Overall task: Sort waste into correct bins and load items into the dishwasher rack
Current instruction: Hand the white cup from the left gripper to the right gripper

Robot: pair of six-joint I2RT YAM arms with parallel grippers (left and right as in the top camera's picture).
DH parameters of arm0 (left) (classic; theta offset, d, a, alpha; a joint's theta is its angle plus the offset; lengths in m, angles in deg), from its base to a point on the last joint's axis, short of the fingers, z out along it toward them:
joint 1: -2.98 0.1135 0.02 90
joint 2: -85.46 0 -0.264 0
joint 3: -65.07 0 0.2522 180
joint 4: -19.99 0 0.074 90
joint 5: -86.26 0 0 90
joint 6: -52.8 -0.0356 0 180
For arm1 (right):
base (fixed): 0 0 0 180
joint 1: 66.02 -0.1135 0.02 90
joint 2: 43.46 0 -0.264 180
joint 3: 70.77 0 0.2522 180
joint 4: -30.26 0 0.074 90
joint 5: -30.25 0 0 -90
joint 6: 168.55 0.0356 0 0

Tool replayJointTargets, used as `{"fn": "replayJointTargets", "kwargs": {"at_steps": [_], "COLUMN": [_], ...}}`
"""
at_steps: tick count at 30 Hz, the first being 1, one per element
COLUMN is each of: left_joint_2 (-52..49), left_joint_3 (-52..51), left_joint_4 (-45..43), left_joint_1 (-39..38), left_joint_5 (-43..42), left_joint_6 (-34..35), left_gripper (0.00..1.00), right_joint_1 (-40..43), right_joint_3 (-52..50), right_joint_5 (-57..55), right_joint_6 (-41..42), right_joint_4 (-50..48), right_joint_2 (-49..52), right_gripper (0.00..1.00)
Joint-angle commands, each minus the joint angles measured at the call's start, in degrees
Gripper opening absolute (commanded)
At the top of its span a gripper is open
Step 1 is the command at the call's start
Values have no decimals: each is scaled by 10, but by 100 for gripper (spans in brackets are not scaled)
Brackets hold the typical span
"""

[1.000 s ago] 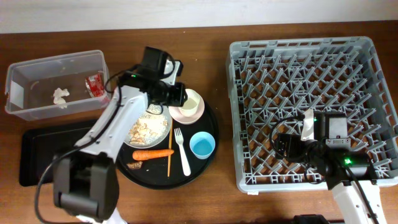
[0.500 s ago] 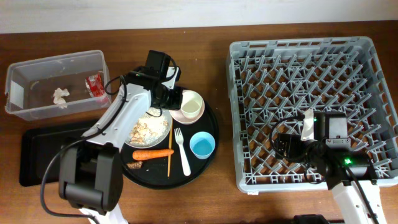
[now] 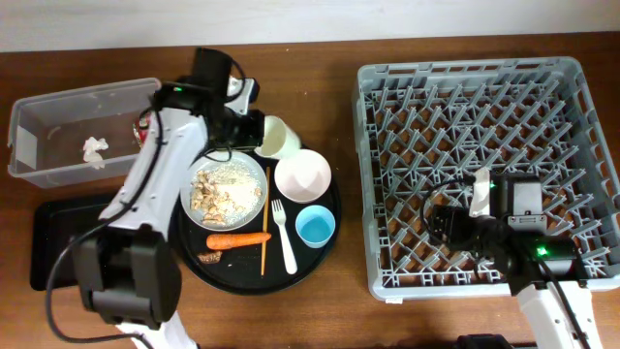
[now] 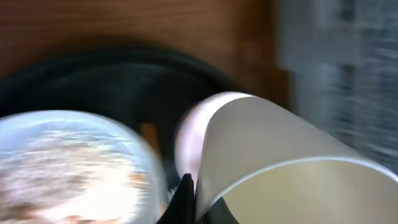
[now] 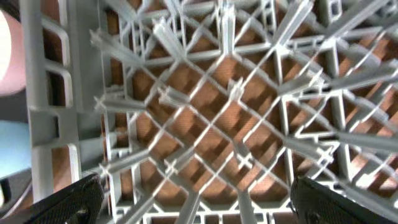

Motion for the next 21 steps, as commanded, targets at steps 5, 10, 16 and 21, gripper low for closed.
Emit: {"fn": "replayJointTargets", "kwargs": {"at_steps": [5, 10, 16, 21], "left_joint_2": [18, 18, 18, 18], "left_joint_3": [10, 10, 10, 10], "left_joint_4": [13, 12, 13, 10], "left_joint_1": [-32, -120, -158, -169], "left_joint_5": [-432, -491, -499, -515], "left_joint_6": [-47, -71, -70, -70], "left_gripper": [0, 0, 0, 0], "right_joint_1": [81, 63, 63, 63], "right_joint_3": [21, 21, 21, 21], "right_joint_5": [489, 658, 694, 699], "right_joint_6": [-209, -306, -304, -304], "right_joint_4": [-82, -99, -195, -211], "right_joint_2": [30, 57, 62, 62], "right_gripper": [99, 99, 99, 87]}}
